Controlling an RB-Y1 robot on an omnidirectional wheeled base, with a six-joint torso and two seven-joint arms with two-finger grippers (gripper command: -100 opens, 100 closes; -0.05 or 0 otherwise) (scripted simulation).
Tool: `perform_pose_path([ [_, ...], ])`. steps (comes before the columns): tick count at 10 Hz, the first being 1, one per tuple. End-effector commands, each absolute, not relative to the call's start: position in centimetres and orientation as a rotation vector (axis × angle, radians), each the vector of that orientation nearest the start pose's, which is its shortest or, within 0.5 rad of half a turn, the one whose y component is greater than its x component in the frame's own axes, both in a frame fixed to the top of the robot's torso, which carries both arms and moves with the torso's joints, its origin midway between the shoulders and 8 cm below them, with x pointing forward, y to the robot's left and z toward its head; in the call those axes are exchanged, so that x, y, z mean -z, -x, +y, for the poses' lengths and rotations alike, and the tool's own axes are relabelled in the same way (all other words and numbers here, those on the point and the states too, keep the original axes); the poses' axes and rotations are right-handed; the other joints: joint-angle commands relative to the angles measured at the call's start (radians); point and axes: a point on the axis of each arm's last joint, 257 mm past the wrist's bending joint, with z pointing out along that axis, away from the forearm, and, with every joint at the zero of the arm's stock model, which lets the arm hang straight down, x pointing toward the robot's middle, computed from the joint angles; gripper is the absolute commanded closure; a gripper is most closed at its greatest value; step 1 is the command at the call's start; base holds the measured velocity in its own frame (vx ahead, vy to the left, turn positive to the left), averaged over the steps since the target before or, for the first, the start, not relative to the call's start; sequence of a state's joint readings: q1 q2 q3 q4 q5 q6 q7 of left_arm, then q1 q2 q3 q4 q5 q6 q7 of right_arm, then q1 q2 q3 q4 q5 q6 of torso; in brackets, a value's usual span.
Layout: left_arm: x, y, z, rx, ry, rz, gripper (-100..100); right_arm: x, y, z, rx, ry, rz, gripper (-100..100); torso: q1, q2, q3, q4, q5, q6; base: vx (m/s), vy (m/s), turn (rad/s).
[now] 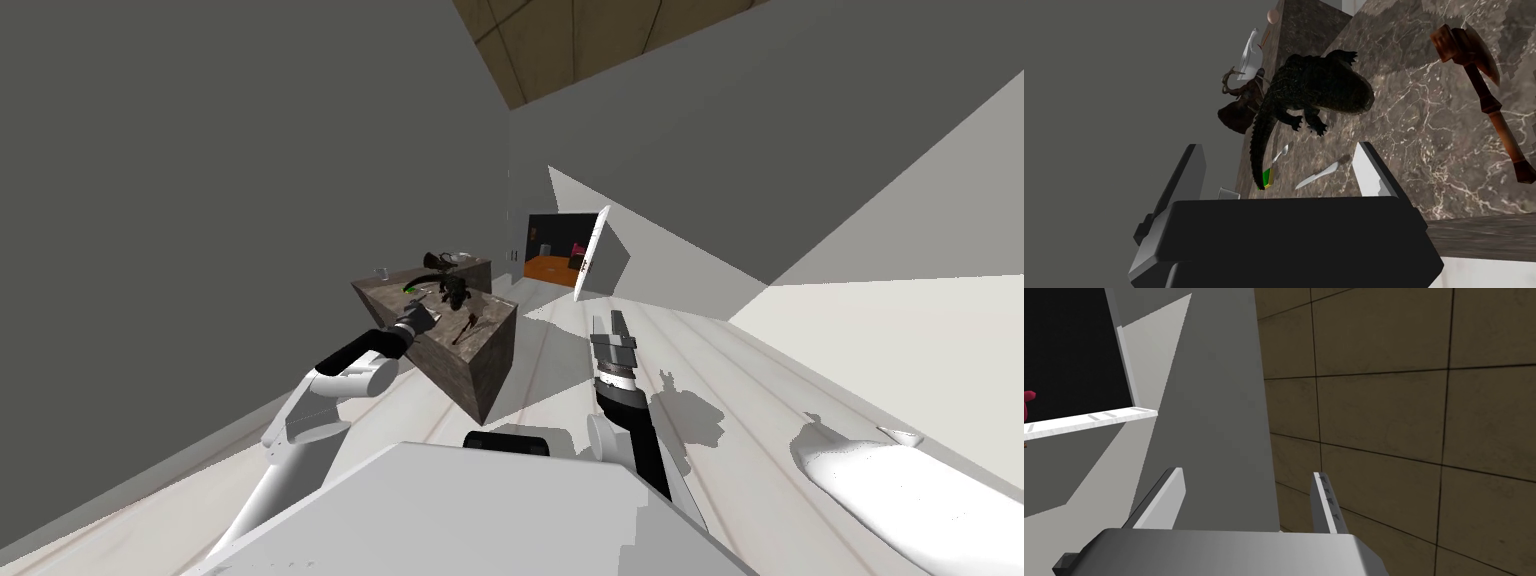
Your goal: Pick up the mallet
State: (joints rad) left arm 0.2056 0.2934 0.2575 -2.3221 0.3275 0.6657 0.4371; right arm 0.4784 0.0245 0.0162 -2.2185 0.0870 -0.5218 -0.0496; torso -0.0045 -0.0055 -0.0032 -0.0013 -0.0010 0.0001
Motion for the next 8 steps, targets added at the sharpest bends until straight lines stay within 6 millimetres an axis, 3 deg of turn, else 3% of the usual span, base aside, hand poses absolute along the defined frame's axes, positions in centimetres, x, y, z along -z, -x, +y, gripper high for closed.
perform_pose_path([
  [1,9.1,-45.7,35.7,1.352,1.623,0.976,-100,-0.8,-35.6,-26.5,-1.315,-0.658,0.646,0,0.000,0.000,0.000,0.000,0.000,0.000,0.069,-0.073,0.020],
  [8,14.7,-45.3,38.1,1.263,1.887,0.970,-100,-0.8,-35.6,-26.5,-1.315,-0.657,0.646,0,0.003,0.002,0.001,0.000,0.000,0.000,0.055,-0.051,0.017],
])
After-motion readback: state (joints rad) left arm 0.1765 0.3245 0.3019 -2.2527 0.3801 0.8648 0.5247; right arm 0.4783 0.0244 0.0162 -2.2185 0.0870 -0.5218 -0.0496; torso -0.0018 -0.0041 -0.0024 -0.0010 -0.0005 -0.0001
